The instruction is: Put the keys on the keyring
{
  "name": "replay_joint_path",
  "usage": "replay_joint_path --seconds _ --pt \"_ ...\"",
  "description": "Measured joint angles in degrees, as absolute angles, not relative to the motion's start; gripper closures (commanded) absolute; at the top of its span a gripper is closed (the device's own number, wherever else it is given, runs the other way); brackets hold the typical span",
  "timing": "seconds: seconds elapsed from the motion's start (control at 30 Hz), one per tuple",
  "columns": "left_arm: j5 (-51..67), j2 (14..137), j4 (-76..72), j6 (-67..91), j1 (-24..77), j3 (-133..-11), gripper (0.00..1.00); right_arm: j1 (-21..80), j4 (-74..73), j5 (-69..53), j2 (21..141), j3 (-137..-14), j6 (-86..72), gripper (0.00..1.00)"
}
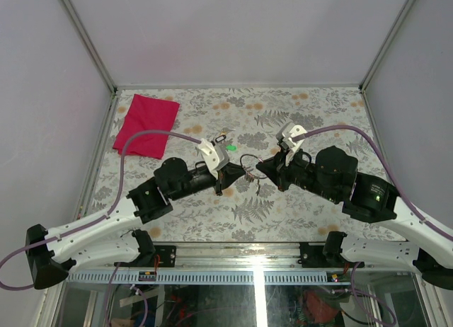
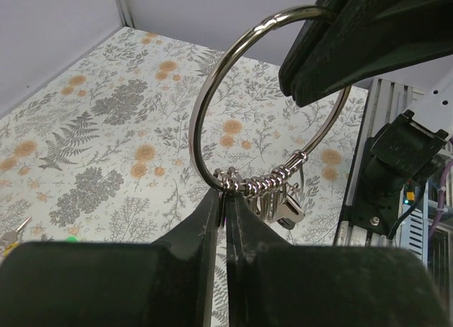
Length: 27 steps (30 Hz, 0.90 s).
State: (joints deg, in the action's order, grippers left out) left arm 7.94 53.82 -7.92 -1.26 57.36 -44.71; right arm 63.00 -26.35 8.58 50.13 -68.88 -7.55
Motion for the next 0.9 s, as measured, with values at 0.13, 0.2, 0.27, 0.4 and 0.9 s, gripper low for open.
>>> replay_joint_path --seconds 0.13,0.2,0.27,0.4,0.9 --pt "7.6 53.8 -5.9 -2.4 57.5 -45.8 1.00 63.0 -26.3 9.2 50.1 -68.9 -7.5 1.00" --pt "7.3 53.7 -5.0 -3.3 57.6 -46.2 1.00 63.0 -26.3 9.4 50.1 -68.9 -7.5 1.00" --pt "7.1 53.7 -3.8 -4.4 57.8 -46.8 1.00 63.0 -26.4 9.5 50.1 -68.9 -7.5 1.00" --pt "7.0 53.6 -0.8 -7.5 57.9 -48.4 1.00 63.0 -26.2 9.6 50.1 -68.9 -7.4 1.00" --pt "7.1 53.9 10.9 -23.1 58.4 -54.3 1.00 63.0 -26.3 9.6 50.2 -68.9 -6.9 1.00"
